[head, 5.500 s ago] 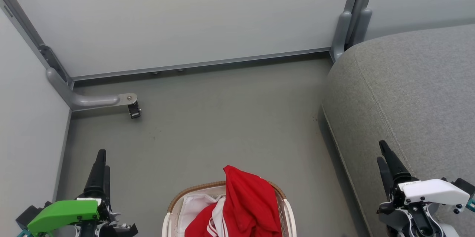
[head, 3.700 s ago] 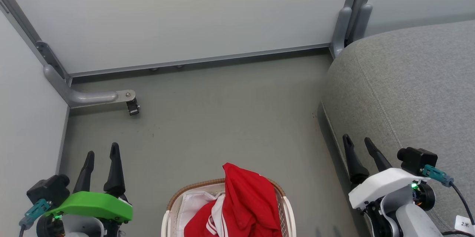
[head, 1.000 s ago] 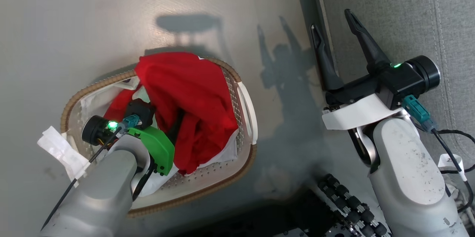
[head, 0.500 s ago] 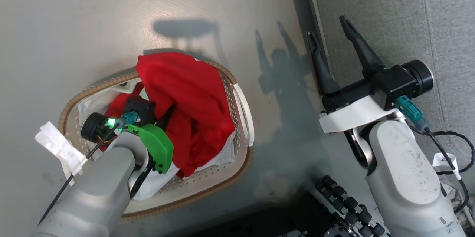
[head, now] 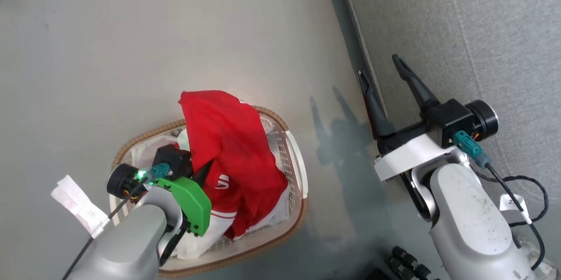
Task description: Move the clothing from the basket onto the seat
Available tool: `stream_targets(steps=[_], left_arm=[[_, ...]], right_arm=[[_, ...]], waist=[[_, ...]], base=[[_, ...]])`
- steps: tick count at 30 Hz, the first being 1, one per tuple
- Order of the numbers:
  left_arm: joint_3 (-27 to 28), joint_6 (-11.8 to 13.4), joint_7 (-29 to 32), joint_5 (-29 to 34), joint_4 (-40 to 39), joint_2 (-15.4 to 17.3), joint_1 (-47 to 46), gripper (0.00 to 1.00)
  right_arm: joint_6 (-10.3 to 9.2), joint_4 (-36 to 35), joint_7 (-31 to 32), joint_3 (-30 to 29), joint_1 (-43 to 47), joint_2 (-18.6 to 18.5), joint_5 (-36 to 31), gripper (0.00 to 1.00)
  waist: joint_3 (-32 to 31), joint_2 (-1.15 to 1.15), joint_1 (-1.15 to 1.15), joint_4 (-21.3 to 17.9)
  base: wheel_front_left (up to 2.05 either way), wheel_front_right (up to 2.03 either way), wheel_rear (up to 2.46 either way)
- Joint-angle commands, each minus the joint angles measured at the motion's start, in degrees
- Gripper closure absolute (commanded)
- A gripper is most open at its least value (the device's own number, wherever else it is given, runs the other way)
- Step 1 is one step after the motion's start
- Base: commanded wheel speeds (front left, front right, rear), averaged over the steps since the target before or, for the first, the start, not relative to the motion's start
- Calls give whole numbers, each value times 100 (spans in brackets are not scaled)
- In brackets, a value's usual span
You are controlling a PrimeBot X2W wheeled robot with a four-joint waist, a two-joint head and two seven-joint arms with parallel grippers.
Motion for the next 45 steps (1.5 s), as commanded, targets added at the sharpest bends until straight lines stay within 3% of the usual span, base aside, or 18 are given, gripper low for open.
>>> stream_targets(steps=[1,17,27,34,38,45], left_arm=[[45,-14,-1,185,-94,22,135,100],[1299,-9,-2,1544,-1257,-132,1164,100],[2149,-9,-3,2045,-2327,-478,1472,100],[2391,-9,-2,2215,-2837,-660,1465,100],[2402,-9,-2,2280,-3000,-723,1485,100],[2175,-9,-2,2211,-2983,-839,1479,100]], right_arm=[[-4,63,-13,-14,154,-28,37,0],[-5,308,-12,-288,1055,-29,-33,0],[-4,400,-12,-294,1609,-27,5,0],[-4,463,-12,-135,1821,-26,-25,0],[-4,362,-12,193,1747,-24,-1,0],[-5,137,-12,1525,905,-28,-55,0]], waist=[[-746,0,0,276],[-2455,0,0,964],[-3167,0,0,1098],[-3449,0,0,1112],[-3502,0,0,1131],[-3500,0,0,1264]], base=[[0,0,0],[0,0,0],[0,0,0],[0,0,0],[0,0,0],[0,0,0]])
